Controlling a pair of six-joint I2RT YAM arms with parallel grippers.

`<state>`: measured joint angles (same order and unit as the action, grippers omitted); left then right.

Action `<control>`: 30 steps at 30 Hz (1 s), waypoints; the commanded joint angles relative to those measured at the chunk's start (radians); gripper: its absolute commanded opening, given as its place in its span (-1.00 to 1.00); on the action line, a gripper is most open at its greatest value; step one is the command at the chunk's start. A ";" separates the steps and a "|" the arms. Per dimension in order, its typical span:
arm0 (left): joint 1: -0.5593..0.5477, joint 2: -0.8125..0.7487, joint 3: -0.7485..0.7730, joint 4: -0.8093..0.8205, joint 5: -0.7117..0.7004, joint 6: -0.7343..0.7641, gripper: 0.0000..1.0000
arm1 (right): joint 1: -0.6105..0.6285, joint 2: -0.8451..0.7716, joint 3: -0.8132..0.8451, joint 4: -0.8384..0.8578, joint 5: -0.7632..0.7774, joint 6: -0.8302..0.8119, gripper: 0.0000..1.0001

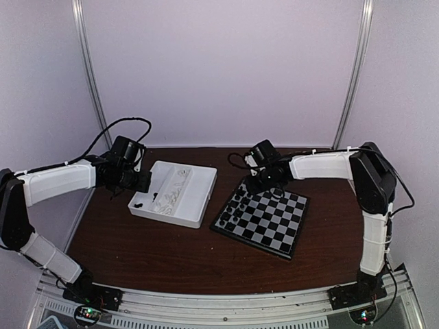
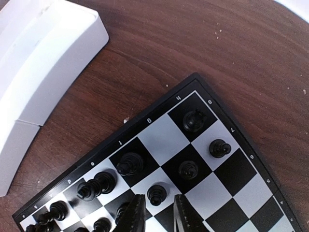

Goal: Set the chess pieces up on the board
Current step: Place the chess piece on the chessboard, then move the storage box to the center of the board.

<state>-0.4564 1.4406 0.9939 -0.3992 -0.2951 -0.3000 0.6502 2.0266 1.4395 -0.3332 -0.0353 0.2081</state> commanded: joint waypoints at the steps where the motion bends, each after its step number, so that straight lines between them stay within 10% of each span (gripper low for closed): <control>1: 0.042 -0.010 0.024 -0.021 0.026 -0.026 0.33 | 0.006 -0.120 -0.010 -0.017 0.031 -0.010 -0.52; 30: 0.244 0.359 0.144 -0.160 0.435 -0.038 -0.09 | 0.022 -0.330 -0.163 -0.026 -0.044 0.014 -0.47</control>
<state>-0.2165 1.7927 1.1240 -0.5392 0.0376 -0.3424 0.6666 1.7271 1.2785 -0.3569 -0.0662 0.2161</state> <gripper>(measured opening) 0.461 0.264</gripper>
